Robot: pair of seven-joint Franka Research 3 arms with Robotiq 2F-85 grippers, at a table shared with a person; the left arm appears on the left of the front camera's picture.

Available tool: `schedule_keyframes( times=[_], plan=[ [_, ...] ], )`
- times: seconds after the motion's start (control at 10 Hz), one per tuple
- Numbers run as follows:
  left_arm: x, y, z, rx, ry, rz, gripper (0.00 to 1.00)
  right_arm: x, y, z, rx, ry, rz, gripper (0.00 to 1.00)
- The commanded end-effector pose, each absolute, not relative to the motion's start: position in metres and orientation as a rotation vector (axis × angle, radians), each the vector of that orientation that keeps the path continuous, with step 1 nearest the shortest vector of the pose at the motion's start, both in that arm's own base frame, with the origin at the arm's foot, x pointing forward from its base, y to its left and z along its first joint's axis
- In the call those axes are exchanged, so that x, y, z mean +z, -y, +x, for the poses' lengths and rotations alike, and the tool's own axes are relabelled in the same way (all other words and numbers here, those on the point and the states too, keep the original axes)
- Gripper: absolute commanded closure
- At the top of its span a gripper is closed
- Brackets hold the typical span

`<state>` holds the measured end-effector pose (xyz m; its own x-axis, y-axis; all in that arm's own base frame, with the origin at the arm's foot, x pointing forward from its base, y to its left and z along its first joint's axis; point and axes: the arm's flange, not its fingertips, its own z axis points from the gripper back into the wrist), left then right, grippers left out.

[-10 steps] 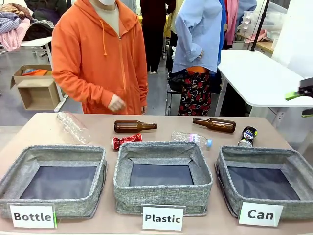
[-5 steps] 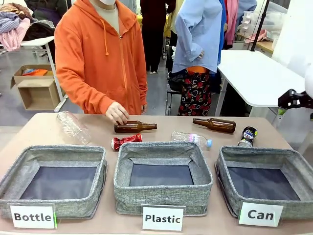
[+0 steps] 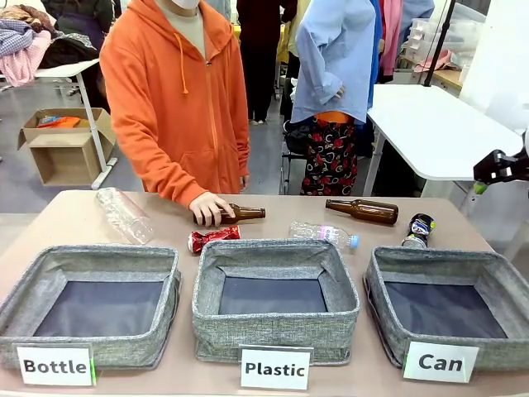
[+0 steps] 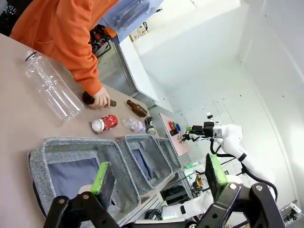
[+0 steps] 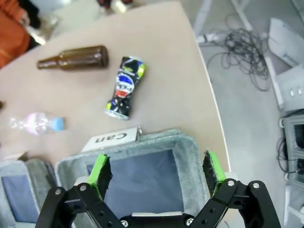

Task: Sort the can waste into the basket.
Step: Pick up the can waste from the table and place it in the right Fabric basket.

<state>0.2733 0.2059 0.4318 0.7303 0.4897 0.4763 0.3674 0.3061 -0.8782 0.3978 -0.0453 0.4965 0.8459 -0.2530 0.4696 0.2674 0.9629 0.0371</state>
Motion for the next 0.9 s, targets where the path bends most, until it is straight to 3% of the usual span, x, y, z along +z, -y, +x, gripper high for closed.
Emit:
schedule_keyframes(
  times=[0.0, 0.8],
  plan=[
    [0.433, -0.207, 0.273, 0.070, 0.823, -1.301, 0.00, 0.490, 0.039, 0.424, -0.276, 0.395, -0.091, 0.00],
    [0.433, -0.207, 0.273, 0.070, 0.823, -1.301, 0.00, 0.406, 0.041, 0.548, -0.217, 0.093, -0.077, 0.00]
  ],
)
